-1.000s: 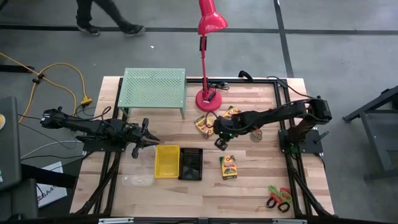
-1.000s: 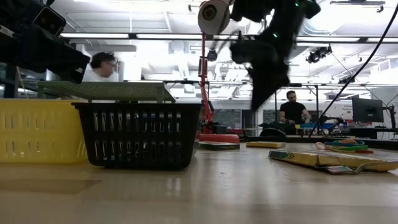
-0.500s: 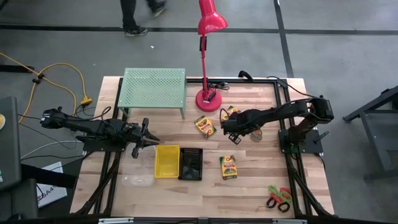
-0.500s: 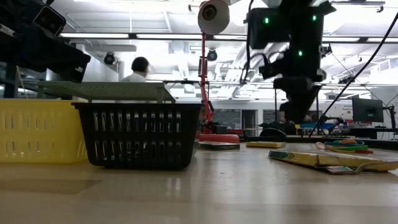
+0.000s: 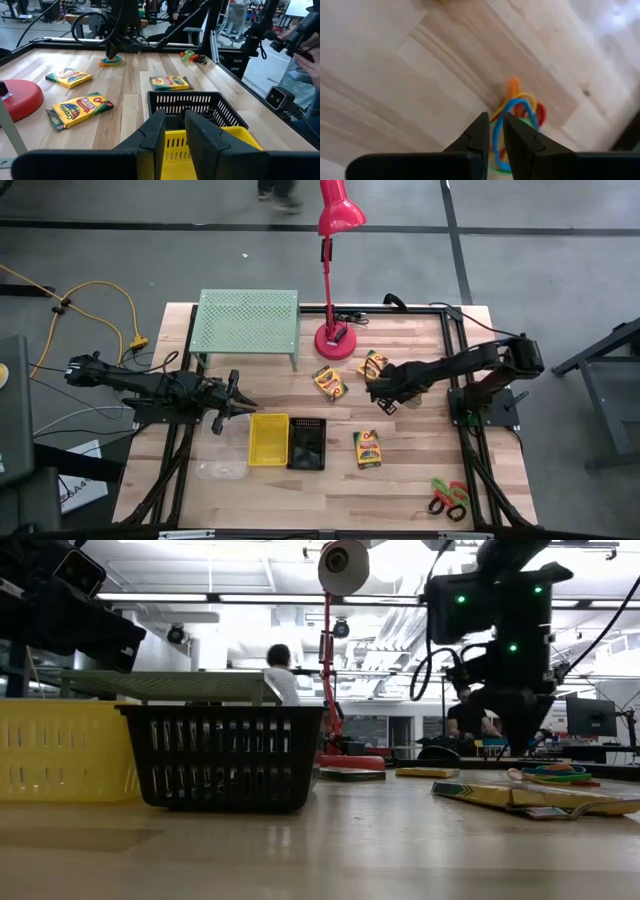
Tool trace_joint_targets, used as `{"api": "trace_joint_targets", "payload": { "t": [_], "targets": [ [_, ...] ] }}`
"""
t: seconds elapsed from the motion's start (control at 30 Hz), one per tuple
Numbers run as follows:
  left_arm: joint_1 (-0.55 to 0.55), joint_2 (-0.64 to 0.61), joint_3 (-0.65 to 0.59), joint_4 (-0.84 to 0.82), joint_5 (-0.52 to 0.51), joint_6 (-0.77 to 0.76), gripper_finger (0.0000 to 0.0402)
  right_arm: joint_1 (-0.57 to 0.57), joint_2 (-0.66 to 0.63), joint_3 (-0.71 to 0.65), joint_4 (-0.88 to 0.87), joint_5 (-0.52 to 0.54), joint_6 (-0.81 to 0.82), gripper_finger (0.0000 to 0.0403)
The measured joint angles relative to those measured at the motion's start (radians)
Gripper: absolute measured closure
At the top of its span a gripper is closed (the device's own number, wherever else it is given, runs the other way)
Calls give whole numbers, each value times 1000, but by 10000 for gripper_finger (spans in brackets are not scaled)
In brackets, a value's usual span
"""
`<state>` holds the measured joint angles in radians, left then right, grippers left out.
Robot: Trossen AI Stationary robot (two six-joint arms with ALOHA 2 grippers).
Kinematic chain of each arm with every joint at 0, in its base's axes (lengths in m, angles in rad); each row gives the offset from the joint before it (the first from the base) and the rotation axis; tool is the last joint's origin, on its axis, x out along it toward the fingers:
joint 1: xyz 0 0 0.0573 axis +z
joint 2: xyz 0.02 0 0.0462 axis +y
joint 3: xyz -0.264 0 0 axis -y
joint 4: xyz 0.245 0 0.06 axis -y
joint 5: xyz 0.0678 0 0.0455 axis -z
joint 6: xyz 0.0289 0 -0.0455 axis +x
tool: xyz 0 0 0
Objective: Pick & Place Office Desk Supplies
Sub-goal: Put the blue rubber band into the black rubber band
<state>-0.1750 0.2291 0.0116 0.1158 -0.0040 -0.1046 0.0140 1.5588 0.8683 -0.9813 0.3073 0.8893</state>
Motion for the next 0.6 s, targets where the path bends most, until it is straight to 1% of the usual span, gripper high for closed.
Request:
{"api": "trace_joint_targets", "payload": {
  "t": [0.2,0.6],
  "targets": [
    [0,0,0,1,0,0,330,13,-47,-57,30,0,31,361],
    [0,0,0,5,0,0,330,32,-49,-104,76,-27,77,361]
  ]
}}
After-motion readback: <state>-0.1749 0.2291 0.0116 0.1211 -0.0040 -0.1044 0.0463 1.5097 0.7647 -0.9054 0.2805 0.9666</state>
